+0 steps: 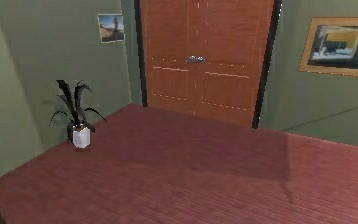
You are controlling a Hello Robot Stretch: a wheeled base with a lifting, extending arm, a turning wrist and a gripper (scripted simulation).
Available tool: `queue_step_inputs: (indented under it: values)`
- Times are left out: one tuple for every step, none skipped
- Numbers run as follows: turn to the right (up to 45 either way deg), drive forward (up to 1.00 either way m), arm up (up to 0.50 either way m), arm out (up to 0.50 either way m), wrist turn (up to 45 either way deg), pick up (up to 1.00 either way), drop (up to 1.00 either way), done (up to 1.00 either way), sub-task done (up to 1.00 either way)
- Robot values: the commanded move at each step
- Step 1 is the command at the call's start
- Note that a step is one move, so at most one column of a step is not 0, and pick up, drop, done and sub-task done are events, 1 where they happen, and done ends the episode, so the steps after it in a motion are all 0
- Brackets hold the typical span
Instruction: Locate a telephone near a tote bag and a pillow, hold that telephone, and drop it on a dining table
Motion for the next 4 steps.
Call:
queue_step_inputs:
  values:
    - [24.0, 0.00, 0.00, 0.00, 0.0, 0.00, 0.00, 0.00, 0.00]
    - [0.0, 1.00, 0.00, 0.00, 0.0, 0.00, 0.00, 0.00, 0.00]
    - [21.0, 0.00, 0.00, 0.00, 0.0, 0.00, 0.00, 0.00, 0.00]
    - [0.0, 0.10, 0.00, 0.00, 0.0, 0.00, 0.00, 0.00, 0.00]
